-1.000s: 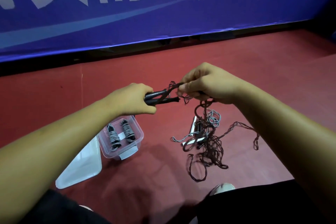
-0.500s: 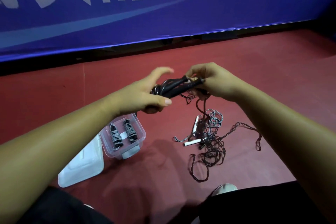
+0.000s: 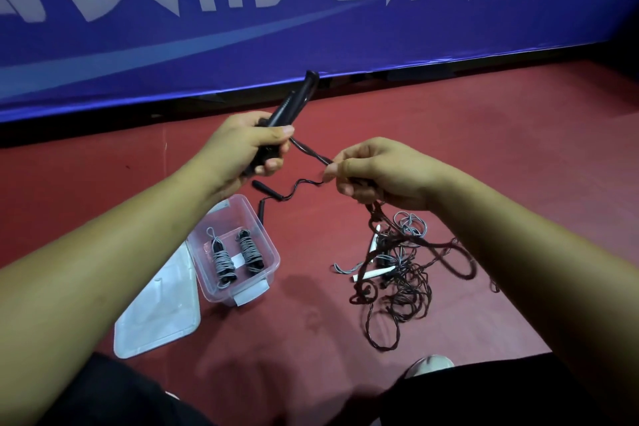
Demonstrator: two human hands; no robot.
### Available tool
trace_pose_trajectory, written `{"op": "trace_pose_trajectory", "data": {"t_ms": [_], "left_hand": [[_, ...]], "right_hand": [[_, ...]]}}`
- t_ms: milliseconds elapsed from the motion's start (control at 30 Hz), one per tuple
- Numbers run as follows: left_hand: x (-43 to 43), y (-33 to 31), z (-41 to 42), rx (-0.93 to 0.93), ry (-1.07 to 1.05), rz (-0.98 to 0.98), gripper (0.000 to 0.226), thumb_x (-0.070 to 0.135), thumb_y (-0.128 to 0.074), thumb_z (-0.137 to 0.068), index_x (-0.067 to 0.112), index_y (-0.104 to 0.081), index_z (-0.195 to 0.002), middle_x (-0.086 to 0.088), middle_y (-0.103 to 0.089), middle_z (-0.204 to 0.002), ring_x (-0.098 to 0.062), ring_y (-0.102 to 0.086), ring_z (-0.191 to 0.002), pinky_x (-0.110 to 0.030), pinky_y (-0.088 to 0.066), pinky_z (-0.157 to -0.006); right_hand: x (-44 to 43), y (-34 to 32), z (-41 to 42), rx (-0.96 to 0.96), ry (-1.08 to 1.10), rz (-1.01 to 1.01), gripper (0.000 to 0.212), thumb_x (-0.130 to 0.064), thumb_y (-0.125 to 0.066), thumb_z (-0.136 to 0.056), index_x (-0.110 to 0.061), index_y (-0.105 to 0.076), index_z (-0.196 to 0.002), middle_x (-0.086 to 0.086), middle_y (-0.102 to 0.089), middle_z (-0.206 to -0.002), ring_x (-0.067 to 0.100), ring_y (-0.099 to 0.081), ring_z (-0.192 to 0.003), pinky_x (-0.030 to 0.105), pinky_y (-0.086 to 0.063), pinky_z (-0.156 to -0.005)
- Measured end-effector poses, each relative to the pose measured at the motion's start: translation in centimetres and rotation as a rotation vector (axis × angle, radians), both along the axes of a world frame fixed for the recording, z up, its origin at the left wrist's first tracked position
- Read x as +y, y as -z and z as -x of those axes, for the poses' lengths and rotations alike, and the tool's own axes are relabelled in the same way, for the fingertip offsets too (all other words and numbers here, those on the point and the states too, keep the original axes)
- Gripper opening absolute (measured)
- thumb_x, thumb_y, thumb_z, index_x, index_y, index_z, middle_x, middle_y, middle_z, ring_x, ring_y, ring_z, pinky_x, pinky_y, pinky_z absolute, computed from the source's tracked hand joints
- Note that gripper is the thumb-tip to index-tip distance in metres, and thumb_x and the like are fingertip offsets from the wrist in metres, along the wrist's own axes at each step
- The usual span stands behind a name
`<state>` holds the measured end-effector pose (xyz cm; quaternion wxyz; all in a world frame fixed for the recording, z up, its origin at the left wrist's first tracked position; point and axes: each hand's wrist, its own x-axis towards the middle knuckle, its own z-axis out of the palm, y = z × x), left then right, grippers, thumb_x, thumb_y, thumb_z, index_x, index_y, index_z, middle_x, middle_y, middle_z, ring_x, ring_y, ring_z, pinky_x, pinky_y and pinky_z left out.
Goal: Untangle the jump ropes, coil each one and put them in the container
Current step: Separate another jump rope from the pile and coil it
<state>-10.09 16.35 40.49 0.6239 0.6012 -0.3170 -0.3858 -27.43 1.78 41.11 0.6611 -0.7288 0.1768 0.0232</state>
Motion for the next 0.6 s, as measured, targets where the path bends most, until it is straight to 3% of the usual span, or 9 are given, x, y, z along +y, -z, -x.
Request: {"op": "trace_pose_trajectory", "data": {"t_ms": [133,300,433,600], "left_hand": [[-0.2,0.0,-0.6,-0.004,-0.059,-0.035,0.014,0.006,-0.059,-0.094,0.009,-0.052,-0.082,-0.006,-0.053,-0.066,-0.014,-0.041,-0.045,-0.018,-0.024,-0.038],[-0.4,0.4,-1.4,-0.013,-0.115,-0.069,0.014,0.007,-0.062,-0.093,0.011,-0.054,-0.082,-0.005,-0.054,-0.066,-0.013,-0.043,-0.045,-0.019,-0.027,-0.039],[-0.5,0.6,-2.5,-0.035,-0.176,-0.091,0.014,0.007,-0.063,-0.092,0.012,-0.054,-0.083,-0.005,-0.054,-0.067,-0.013,-0.044,-0.045,-0.019,-0.028,-0.041],[-0.2,1.7,-3.4,-0.326,-0.171,-0.233,0.023,0.006,-0.069,-0.089,0.010,-0.054,-0.105,-0.004,-0.057,-0.071,-0.012,-0.052,-0.052,-0.022,-0.043,-0.048]], "right_hand": [[0.3,0.0,0.1,0.019,0.011,-0.004,0.023,-0.017,-0.051,-0.103,0.000,-0.062,-0.091,0.004,-0.044,-0.056,0.010,-0.029,-0.042,0.018,-0.022,-0.039],[0.7,0.5,-0.3,0.068,0.033,0.064,0.033,-0.032,-0.046,-0.105,-0.007,-0.057,-0.087,-0.005,-0.034,-0.054,0.009,-0.028,-0.043,0.020,-0.026,-0.042],[1.0,0.7,0.0,0.055,0.053,0.173,0.031,-0.031,-0.044,-0.106,-0.009,-0.056,-0.089,-0.008,-0.039,-0.052,0.018,-0.052,-0.049,0.025,-0.034,-0.050],[1.5,1.0,0.4,0.054,0.086,0.084,0.028,-0.020,-0.043,-0.107,0.001,-0.059,-0.098,-0.005,-0.034,-0.055,0.014,-0.031,-0.045,0.025,-0.025,-0.048]]}}
